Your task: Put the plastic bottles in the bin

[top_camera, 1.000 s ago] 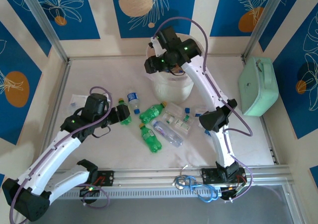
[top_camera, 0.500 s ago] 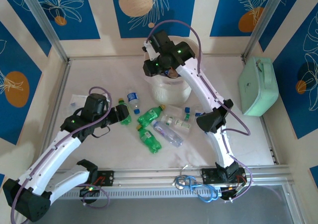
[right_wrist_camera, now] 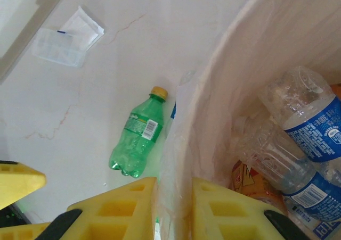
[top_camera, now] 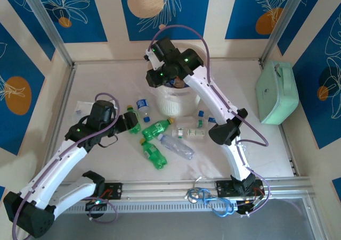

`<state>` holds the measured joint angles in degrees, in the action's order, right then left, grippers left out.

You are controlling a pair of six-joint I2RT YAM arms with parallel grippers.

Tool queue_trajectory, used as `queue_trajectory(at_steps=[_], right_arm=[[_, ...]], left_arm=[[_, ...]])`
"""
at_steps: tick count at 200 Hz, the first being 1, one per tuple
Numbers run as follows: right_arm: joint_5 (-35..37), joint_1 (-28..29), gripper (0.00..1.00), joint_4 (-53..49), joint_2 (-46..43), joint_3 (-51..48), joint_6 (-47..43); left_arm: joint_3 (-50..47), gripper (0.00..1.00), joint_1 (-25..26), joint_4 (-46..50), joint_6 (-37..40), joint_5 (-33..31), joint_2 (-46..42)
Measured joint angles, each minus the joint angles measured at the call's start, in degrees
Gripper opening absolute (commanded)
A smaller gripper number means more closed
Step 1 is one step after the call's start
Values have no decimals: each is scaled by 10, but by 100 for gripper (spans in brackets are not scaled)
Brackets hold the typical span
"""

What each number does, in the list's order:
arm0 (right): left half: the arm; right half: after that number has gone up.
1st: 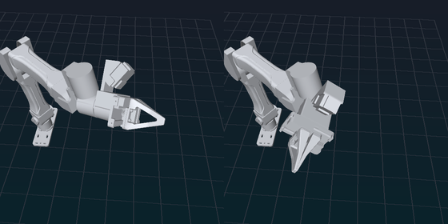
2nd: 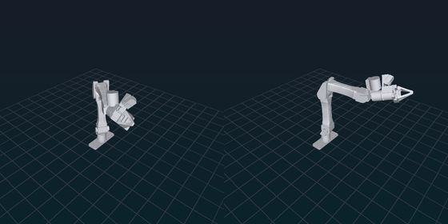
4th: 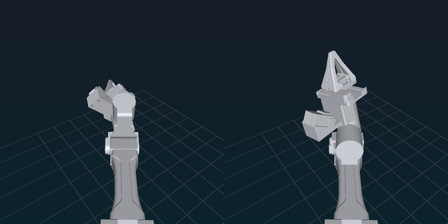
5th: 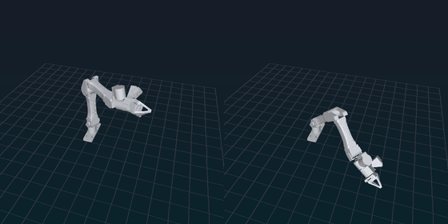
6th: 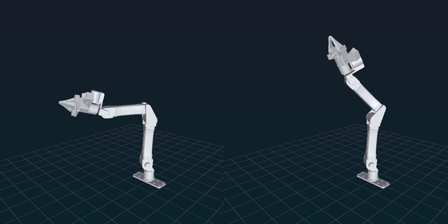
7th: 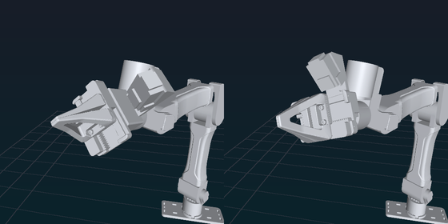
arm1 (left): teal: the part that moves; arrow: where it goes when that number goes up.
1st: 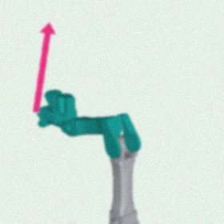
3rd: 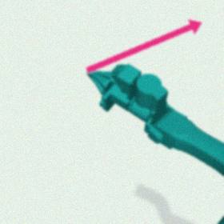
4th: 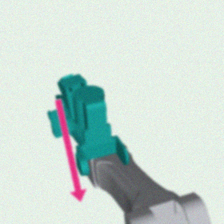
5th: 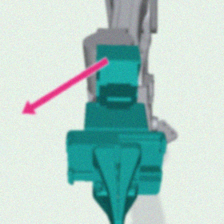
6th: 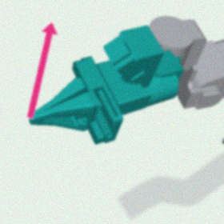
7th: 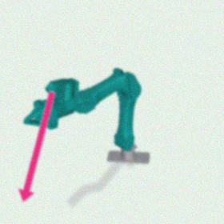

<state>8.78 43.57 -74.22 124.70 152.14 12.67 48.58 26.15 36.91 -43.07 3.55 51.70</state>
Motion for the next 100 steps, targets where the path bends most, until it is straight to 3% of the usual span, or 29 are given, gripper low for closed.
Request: queue_trajectory(at_steps=[100], right_arm=[[0, 30, 21, 2, -30, -20, 10]], left_arm=[[-22, 77, -9, 0, -1, 0, 0]])
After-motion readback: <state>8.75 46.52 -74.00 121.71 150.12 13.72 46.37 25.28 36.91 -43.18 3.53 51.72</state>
